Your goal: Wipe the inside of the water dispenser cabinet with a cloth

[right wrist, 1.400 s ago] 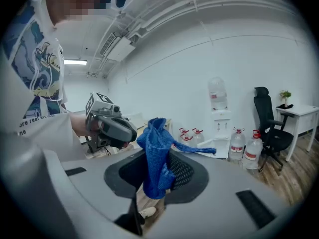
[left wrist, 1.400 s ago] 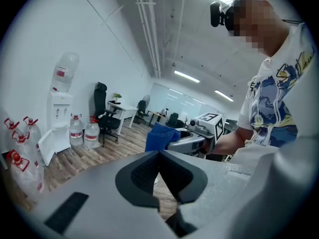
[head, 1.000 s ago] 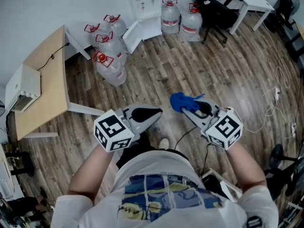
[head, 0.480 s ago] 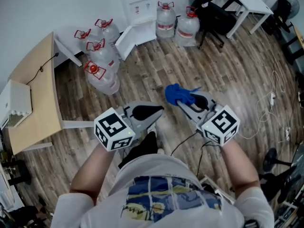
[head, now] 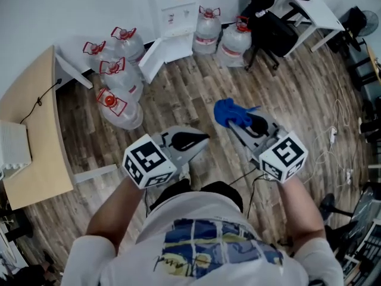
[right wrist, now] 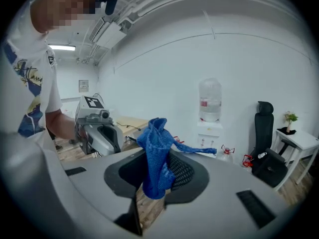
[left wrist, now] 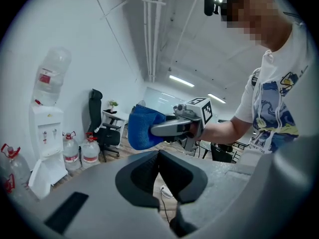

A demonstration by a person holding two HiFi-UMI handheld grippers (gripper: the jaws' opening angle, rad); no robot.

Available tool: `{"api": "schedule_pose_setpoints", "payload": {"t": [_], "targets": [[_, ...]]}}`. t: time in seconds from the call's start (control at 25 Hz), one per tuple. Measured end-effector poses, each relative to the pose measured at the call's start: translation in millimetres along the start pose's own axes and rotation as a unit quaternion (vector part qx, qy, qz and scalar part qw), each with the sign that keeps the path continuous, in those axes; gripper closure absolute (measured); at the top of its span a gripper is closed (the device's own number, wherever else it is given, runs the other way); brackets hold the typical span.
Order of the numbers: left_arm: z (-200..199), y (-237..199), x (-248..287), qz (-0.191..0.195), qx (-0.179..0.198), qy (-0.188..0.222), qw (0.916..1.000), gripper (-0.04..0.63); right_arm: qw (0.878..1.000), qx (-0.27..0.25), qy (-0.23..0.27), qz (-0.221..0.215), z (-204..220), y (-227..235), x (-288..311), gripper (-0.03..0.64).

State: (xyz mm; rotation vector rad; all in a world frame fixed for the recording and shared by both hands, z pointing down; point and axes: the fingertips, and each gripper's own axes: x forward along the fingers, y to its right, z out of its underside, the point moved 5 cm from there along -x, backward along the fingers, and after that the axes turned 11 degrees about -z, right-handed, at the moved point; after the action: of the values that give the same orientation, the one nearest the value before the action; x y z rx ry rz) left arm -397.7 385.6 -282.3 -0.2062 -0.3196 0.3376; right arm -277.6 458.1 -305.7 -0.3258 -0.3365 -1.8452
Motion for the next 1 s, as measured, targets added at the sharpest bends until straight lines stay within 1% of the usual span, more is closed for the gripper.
{"api": "schedule_pose_setpoints", "payload": {"t": [0.28, 0.4, 0.52, 0.64, 0.76, 0.88, 1.0], "targets": [[-14.9, -51.0, 16.0, -0.009, -0.012, 0.010, 0.9998, 0.592, 1.000, -0.001, -0.008, -0.010, -20.5, 50.6, 31.5, 0.525], [-20.2, -71.4, 28.1, -0.021, -0.024, 0.013, 0.9994, 0.592, 1.000, -0.003, -0.007, -0.021, -22.0, 76.3, 41.5, 0.525], [-28.3, -92.4, 47.8, -0.038, -0.028, 0.014, 0.9988, 0.592, 0.999, -0.003, -0.007, -0.035, -18.9, 111.9, 50.3, 0.525], [-40.6, -115.8, 75.0, -0.058, -0.033, 0.012, 0.9977, 0.592, 0.998, -0.004, -0.005, -0.057, -16.3, 156.8, 59.4, 0.525], [-57.3, -142.3, 110.2, -0.080, -0.047, 0.008, 0.9957, 0.592, 0.997, -0.008, -0.009, -0.081, -16.0, 210.7, 67.4, 0.525], [-79.7, -170.2, 151.7, -0.104, -0.065, 0.012, 0.9923, 0.592, 0.994, -0.019, -0.015, -0.110, -21.0, 269.5, 76.4, 0.525], [-103.8, -193.9, 200.9, -0.122, -0.074, 0.014, 0.9896, 0.592, 0.990, -0.033, -0.021, -0.135, -25.6, 329.4, 80.8, 0.525]]}}
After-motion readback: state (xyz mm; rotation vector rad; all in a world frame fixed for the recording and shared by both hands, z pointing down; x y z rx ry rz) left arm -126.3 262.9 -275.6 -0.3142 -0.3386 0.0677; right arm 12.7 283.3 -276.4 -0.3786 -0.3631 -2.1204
